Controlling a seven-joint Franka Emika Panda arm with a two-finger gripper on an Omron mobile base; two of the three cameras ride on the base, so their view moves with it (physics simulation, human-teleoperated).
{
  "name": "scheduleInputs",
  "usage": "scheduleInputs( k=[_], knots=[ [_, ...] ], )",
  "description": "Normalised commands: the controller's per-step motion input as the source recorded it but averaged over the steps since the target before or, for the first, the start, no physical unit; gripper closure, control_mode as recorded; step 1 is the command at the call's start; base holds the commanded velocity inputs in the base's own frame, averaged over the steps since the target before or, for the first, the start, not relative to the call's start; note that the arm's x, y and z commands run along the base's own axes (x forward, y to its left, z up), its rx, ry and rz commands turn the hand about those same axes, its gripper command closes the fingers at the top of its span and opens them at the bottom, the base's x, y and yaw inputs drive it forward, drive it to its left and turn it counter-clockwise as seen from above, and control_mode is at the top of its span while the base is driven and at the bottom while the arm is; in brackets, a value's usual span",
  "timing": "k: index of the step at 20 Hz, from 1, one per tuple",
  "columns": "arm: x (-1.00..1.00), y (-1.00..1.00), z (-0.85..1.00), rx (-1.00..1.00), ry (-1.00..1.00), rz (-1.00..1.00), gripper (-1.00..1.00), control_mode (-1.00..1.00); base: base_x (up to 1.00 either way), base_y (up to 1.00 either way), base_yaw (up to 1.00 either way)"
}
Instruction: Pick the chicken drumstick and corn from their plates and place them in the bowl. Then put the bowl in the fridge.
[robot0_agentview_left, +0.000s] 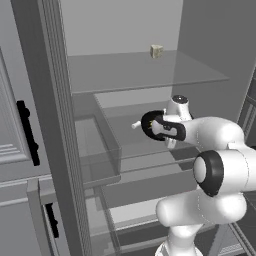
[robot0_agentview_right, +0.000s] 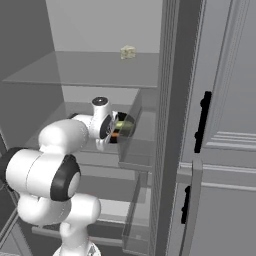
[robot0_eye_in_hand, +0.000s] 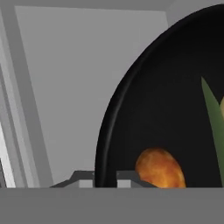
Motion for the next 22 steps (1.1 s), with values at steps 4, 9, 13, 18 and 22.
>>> scheduleInputs(
  k=[4,9,13,18,22],
  knots=[
    [0.01,0.0,0.0,0.0,0.0,0.0,-1.0,-1.0,0.0,0.0,0.0],
    [-0.09,0.0,0.0,-0.01,-0.17,0.0,-1.0,-1.0,0.0,0.0,0.0],
    [-0.32,0.01,0.07,-0.02,-0.31,0.0,-1.0,-1.0,0.0,0.0,0.0],
    [-0.43,0.08,0.34,-0.03,-0.22,0.0,-1.0,-1.0,0.0,0.0,0.0],
    [-0.66,0.18,0.82,0.0,-0.21,0.0,-1.0,-1.0,0.0,0.0,0.0]
  ],
)
